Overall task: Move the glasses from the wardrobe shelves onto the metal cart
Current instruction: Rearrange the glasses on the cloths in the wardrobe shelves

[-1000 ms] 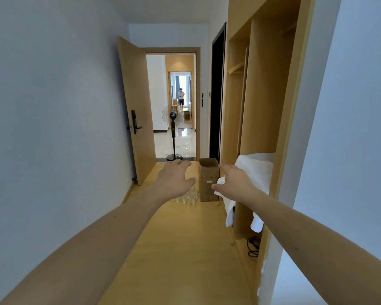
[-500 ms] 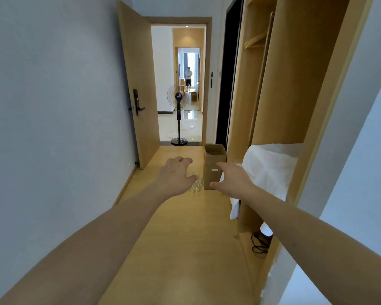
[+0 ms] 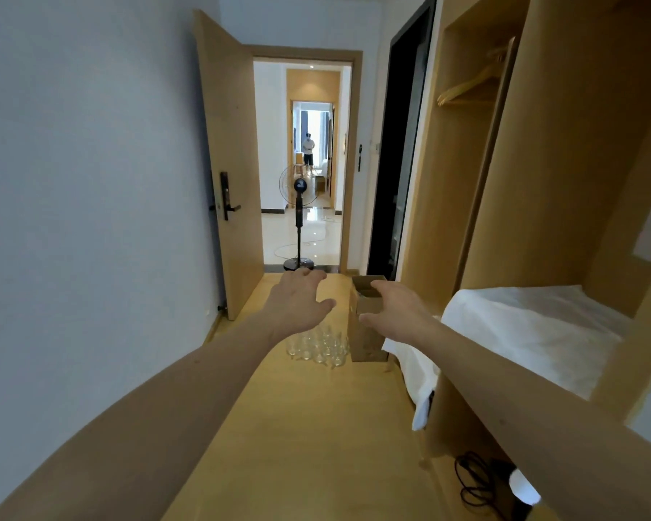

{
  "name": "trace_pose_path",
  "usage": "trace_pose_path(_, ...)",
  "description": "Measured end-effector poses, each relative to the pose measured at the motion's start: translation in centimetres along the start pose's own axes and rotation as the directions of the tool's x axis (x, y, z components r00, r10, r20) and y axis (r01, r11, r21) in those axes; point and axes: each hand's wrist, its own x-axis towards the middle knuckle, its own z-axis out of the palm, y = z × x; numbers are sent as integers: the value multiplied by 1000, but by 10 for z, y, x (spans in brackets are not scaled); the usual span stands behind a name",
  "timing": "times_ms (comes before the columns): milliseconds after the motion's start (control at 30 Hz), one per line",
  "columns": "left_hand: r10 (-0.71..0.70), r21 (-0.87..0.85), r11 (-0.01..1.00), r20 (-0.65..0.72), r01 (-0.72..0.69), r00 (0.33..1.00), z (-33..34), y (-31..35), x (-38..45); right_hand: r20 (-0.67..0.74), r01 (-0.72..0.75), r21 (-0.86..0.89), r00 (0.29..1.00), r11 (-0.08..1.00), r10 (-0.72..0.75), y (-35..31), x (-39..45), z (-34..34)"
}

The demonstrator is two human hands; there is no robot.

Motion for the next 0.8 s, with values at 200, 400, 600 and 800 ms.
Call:
trace_pose_path(200, 2, -10, 1000, 35, -2, 999, 8, -45, 59, 10, -47, 57, 999, 997, 46, -4, 66, 35)
trace_pose_path(400, -17, -23, 1000, 102, 20, 995, 41, -60, 111, 57, -49, 83, 997, 995, 45, 15, 115, 54)
trace_pose_path(600, -15, -8, 1000, 115, 16, 993, 78, -60, 177, 49, -73, 63, 996, 995, 70, 56, 185, 63)
trace_pose_path(800, -27, 9, 1000, 146, 26, 989, 113, -40, 271, 61, -86, 87, 995, 993, 80, 118, 272, 60)
